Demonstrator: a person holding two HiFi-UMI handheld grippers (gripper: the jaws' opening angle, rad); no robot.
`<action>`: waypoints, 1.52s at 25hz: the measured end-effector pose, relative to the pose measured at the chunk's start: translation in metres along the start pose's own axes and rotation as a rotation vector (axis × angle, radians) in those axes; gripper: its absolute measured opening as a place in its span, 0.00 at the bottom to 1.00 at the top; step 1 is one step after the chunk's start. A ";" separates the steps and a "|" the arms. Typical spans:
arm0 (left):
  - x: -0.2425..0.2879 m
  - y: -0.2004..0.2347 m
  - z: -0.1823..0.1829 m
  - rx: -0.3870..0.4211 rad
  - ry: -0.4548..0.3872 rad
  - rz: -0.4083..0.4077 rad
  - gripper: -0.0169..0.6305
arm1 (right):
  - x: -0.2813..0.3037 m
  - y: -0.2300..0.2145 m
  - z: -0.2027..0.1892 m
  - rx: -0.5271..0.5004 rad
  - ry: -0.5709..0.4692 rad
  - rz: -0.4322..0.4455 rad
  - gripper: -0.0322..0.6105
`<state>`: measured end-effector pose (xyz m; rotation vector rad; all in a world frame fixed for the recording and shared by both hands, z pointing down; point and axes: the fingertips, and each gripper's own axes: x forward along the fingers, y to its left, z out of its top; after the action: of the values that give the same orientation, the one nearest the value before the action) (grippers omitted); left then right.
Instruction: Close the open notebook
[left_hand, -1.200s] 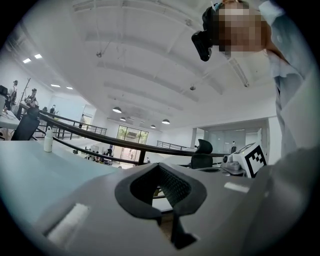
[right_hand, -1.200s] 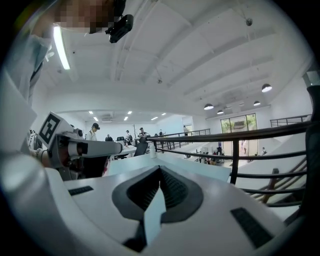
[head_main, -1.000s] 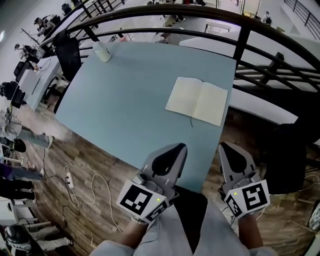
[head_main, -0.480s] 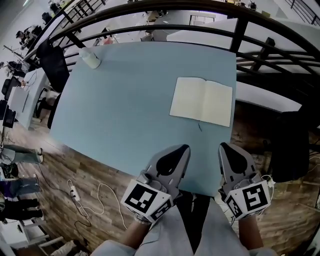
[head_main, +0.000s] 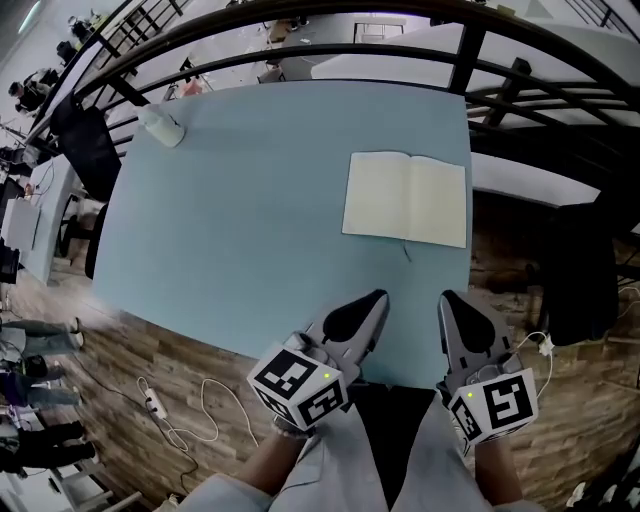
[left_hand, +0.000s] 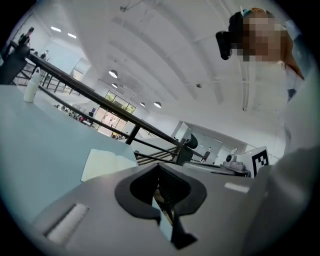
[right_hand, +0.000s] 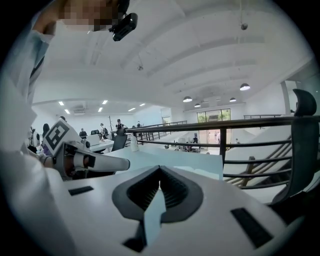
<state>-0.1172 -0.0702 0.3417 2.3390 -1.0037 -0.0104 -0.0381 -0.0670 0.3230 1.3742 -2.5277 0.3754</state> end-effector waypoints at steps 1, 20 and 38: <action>0.002 0.002 -0.002 -0.031 -0.002 -0.011 0.03 | -0.002 0.000 -0.001 0.003 0.003 -0.010 0.05; 0.042 0.033 -0.035 -0.439 -0.060 -0.114 0.04 | -0.004 -0.012 -0.011 -0.001 0.042 0.005 0.05; 0.086 0.092 -0.068 -0.698 -0.119 0.014 0.22 | 0.005 -0.026 -0.040 0.054 0.098 0.101 0.05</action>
<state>-0.1007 -0.1424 0.4637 1.7033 -0.8869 -0.4293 -0.0158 -0.0715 0.3649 1.2174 -2.5296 0.5209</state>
